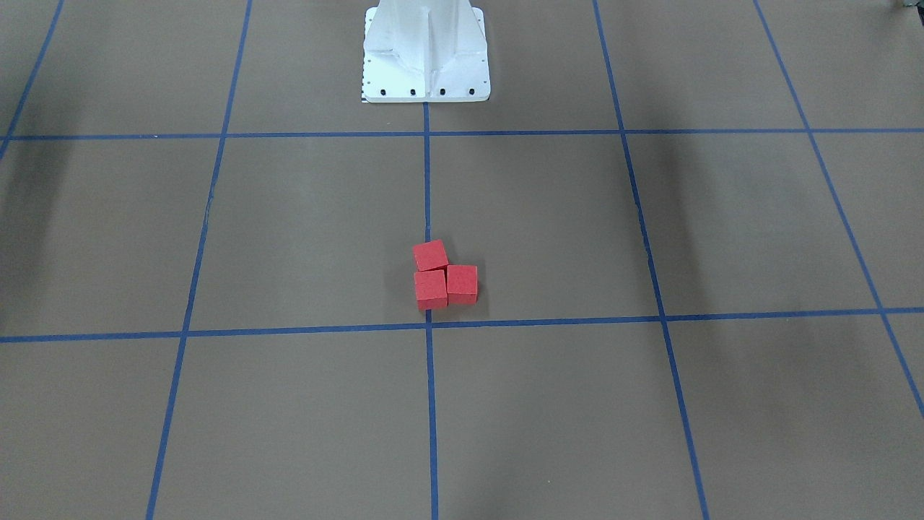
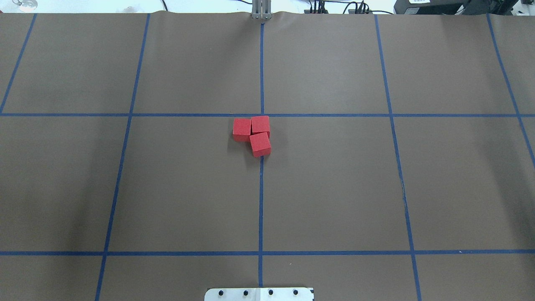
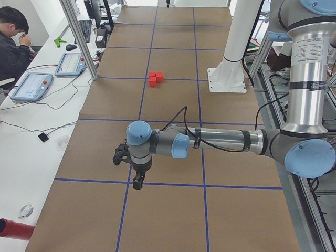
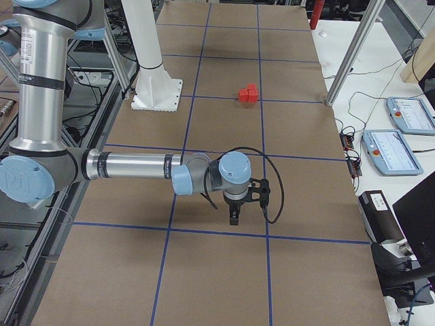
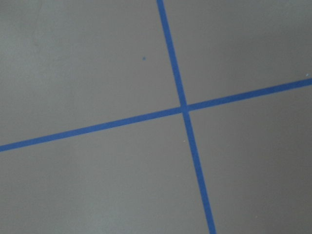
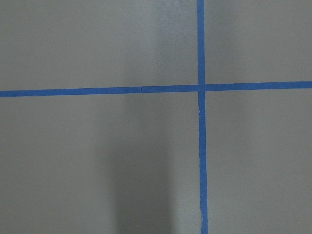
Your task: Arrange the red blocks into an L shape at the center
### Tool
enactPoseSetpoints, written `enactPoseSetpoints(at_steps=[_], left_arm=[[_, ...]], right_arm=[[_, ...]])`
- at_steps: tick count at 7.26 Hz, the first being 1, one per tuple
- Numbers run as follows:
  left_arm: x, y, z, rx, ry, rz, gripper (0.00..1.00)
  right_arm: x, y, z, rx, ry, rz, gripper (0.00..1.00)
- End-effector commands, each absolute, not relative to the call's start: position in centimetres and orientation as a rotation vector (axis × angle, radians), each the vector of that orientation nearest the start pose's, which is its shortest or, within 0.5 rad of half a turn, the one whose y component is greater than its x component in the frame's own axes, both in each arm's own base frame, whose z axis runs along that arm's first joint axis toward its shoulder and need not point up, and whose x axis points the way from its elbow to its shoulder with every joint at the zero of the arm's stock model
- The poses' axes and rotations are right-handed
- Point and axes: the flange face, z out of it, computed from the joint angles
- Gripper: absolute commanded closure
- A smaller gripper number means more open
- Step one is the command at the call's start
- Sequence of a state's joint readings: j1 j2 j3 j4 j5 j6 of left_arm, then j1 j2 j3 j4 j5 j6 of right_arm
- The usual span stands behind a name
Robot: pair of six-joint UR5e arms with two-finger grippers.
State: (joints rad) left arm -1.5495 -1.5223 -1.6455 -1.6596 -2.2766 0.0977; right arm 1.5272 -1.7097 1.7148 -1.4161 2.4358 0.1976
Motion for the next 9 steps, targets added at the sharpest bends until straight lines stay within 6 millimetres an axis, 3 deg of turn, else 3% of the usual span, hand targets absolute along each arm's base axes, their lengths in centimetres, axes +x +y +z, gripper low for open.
enactPoseSetpoints(at_steps=[1, 3, 5, 6, 8, 9], left_arm=[[-6.5, -47.2, 63.4, 0.142, 0.742, 0.122, 0.00], [-6.4, -47.3, 63.4, 0.127, 0.741, 0.084, 0.00], [-6.5, -47.3, 63.4, 0.127, 0.740, 0.082, 0.00], [-6.5, -47.3, 63.3, 0.128, 0.740, 0.083, 0.00], [-6.5, -47.2, 63.4, 0.129, 0.740, 0.084, 0.00], [-6.5, -47.2, 63.4, 0.129, 0.740, 0.084, 0.00]], right_arm=[[5.0, -44.0, 63.4, 0.023, -0.910, 0.117, 0.01], [6.4, -44.1, 63.0, 0.042, -0.899, 0.133, 0.01], [4.9, -44.6, 62.3, 0.049, -0.846, 0.090, 0.01], [4.5, -44.5, 61.0, 0.072, -0.762, 0.066, 0.01], [5.4, -43.4, 58.0, 0.011, -0.758, 0.078, 0.01], [5.6, -43.0, 59.0, 0.003, -0.761, 0.020, 0.01]])
